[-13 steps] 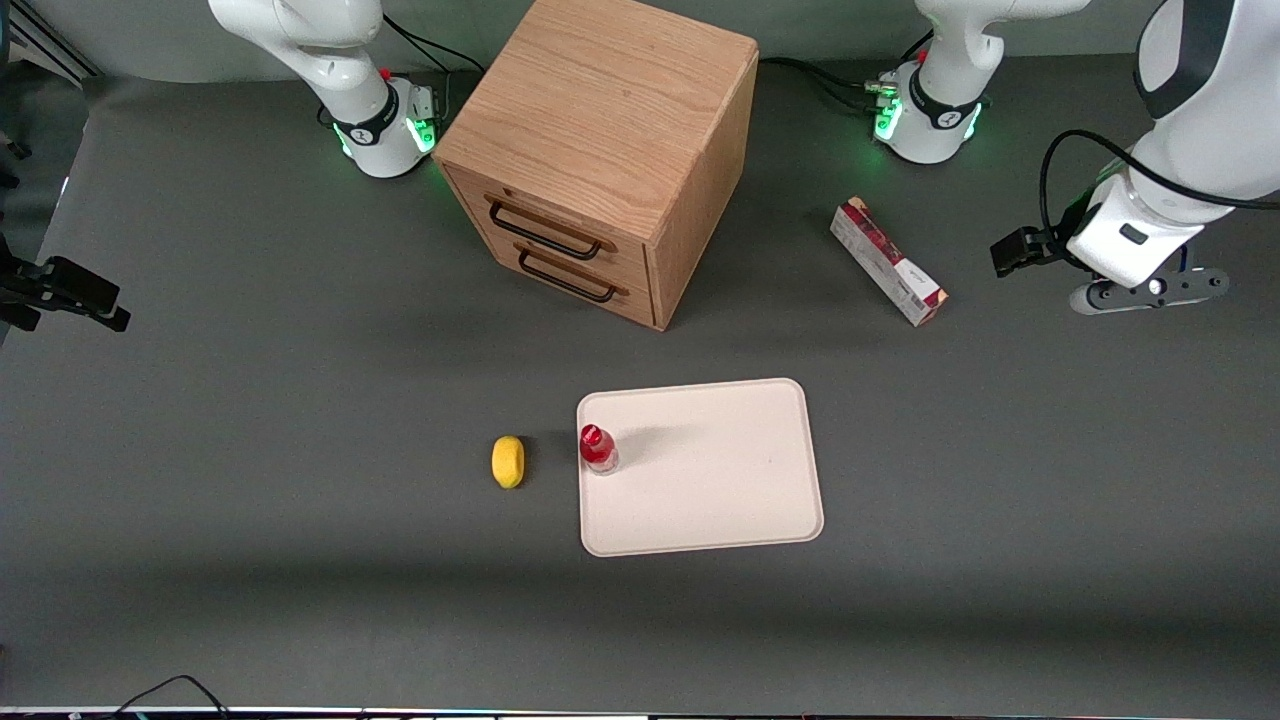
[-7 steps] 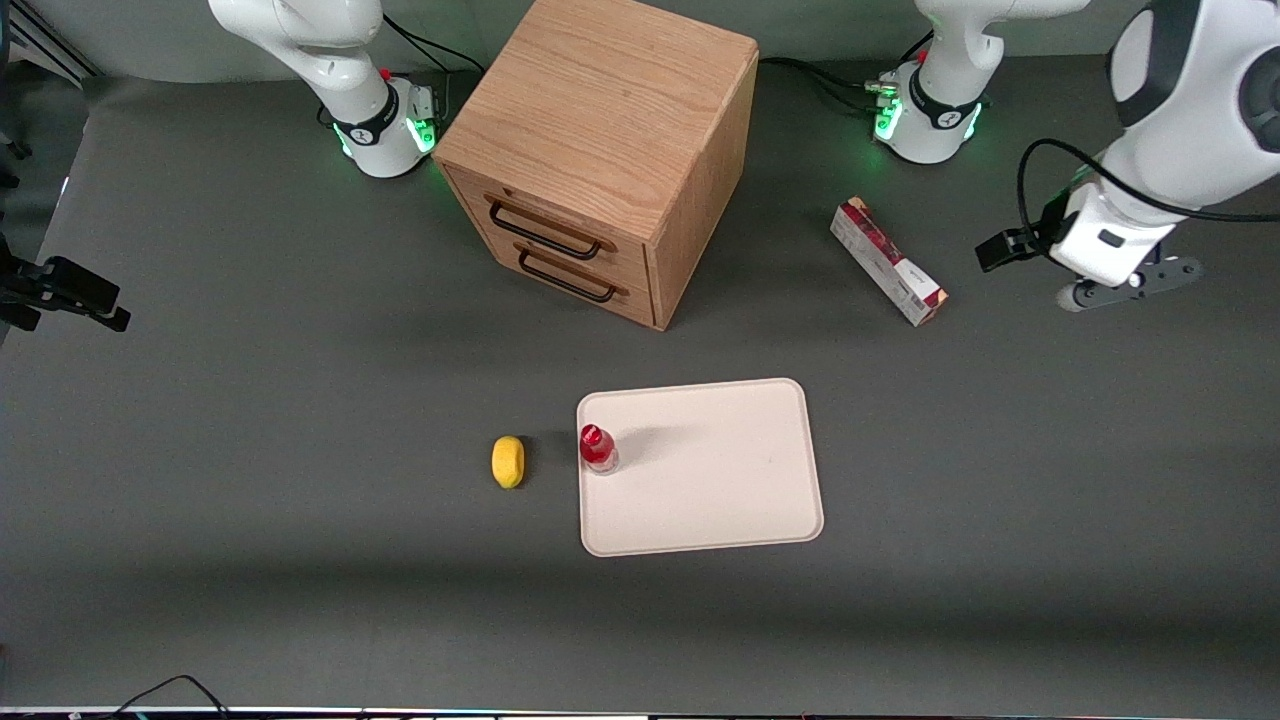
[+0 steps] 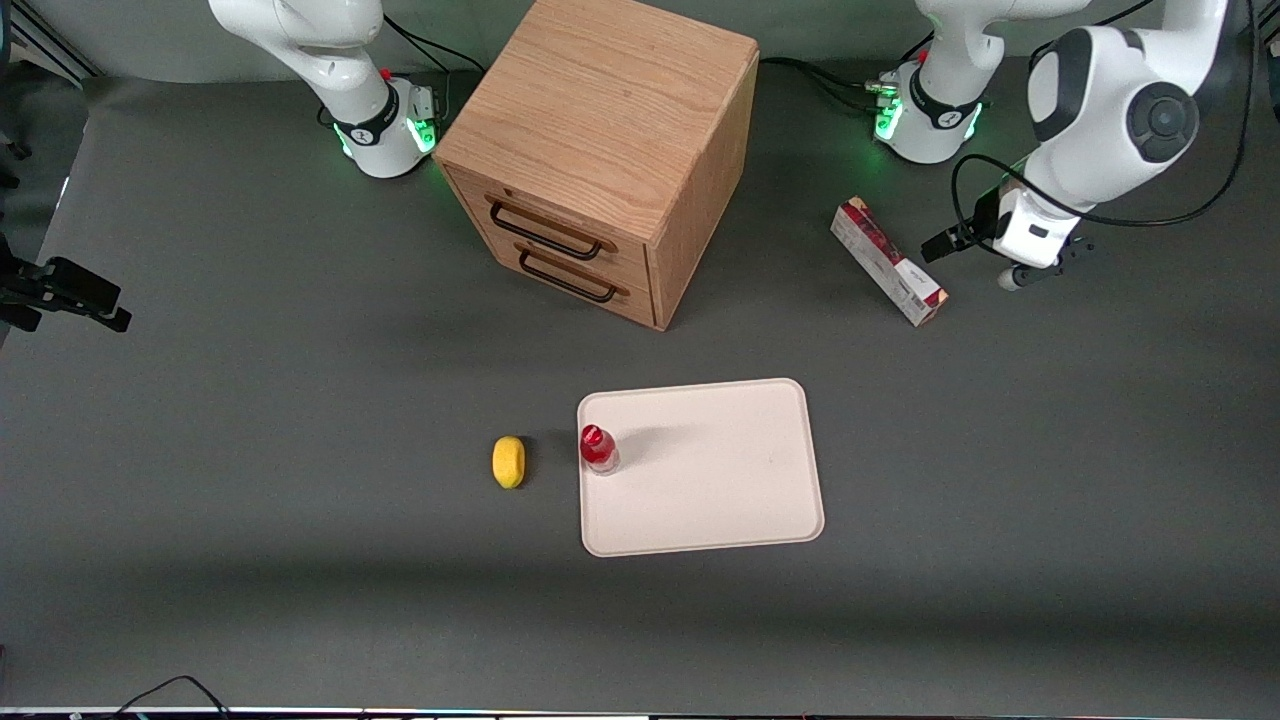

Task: Place red cookie box on tray
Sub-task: 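Move the open left gripper over the red cookie box and lower it, then close the left gripper on the end of the cookie box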

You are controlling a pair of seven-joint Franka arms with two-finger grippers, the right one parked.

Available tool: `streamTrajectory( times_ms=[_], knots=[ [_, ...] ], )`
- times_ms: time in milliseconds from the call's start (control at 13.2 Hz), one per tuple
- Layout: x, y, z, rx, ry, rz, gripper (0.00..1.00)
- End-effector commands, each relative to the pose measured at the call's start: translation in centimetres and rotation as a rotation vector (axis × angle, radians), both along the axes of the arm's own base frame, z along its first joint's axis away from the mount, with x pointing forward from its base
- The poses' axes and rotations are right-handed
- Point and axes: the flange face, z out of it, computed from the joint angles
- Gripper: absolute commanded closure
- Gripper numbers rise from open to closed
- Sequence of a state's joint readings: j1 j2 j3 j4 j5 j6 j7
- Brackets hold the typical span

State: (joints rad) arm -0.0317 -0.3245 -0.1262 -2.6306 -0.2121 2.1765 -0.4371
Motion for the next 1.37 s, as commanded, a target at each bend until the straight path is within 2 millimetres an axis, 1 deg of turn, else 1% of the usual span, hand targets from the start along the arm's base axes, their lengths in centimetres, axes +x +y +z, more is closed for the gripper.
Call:
streamTrajectory(
  times_ms=[0,76,152,228,304,380,456,532,608,684,911,1139,1291],
  knots=[
    [-3.3,-1.3,-3.6,0.032,-0.071,0.022,0.00],
    [-3.5,-1.4,-4.7,0.039,-0.057,0.041,0.00],
    [-3.9,-2.1,-5.7,0.034,-0.057,0.058,0.00],
    [-4.8,-2.4,-7.1,0.026,-0.079,0.074,0.00],
    [-5.4,-3.4,-8.3,0.025,-0.092,0.073,0.00],
    [-5.6,-4.3,-9.2,0.016,-0.088,0.092,0.00],
    [-5.9,-5.7,-9.9,0.016,-0.095,0.080,0.00],
    [-6.0,-6.6,-11.0,0.019,-0.126,0.060,0.00],
    [-6.0,-6.5,-12.8,0.019,-0.130,0.068,0.00],
    [-6.1,-6.5,-13.9,0.019,-0.134,0.070,0.00],
    [-6.4,-6.2,-14.3,0.021,-0.120,0.045,0.00],
    [-7.0,-5.2,-14.5,0.025,-0.116,-0.017,0.00],
    [-7.3,-4.9,-14.7,0.028,-0.112,-0.015,0.00]
  ],
)
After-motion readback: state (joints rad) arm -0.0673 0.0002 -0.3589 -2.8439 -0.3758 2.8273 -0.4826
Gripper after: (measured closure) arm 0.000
